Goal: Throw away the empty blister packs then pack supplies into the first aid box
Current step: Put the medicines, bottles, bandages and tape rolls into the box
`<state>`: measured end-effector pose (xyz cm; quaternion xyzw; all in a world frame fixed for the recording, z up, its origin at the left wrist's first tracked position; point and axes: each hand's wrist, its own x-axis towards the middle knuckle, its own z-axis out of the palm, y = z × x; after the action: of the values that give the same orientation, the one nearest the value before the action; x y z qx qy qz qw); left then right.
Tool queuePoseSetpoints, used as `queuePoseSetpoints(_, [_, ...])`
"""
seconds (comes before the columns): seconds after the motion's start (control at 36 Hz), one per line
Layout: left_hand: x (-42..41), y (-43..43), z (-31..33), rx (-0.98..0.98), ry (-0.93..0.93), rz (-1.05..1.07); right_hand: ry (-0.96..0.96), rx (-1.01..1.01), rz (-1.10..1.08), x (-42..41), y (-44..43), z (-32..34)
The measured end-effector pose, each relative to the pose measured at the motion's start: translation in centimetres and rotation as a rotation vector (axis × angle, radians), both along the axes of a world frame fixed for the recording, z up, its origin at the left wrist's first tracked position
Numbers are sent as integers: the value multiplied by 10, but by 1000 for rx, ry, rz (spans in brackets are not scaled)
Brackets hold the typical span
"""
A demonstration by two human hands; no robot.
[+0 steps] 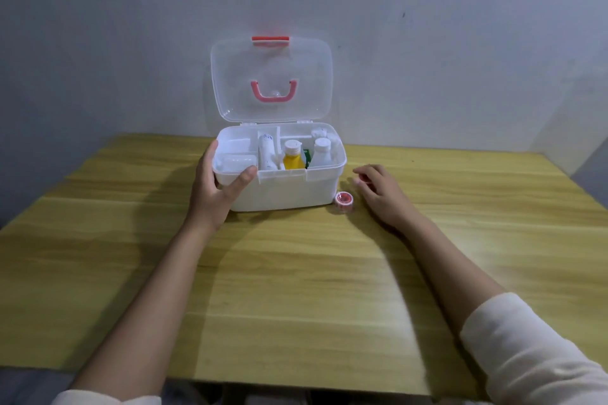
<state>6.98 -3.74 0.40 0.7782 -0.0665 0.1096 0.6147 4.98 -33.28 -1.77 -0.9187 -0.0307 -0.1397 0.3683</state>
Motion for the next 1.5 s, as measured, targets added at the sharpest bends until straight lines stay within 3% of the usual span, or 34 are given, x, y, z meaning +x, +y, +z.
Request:
queuePoseSetpoints(0.14, [1,1,0,0,10,-13,14,10,88,-25,17,-2])
queuePoseSetpoints(0.44, [-2,0,3,7,20,-7,-35,-404,38,-31,32,-5])
queuePoseSetpoints(0.61, [-3,0,3,13,21,-1,-61,-493,35,-37,27,-5])
queuePoseSetpoints(0.83, [-5,-4,4,34,20,20,7,-360,83,-42,25,-1])
queuePoseSetpoints(0.94, [-8,-5,3,39,10,25,-4,-191,58,-47,24,1])
queuePoseSetpoints(1.19, [-10,-5,4,27,17,10,-263,183,44,-45,66,60])
queuePoseSetpoints(1.33, [-12,1,8,33,6,-14,-348,137,151,-14,122,108])
queuePoseSetpoints(1.5, [-9,5,9,-4,-5,-22,-148,-33,225,45,165,113])
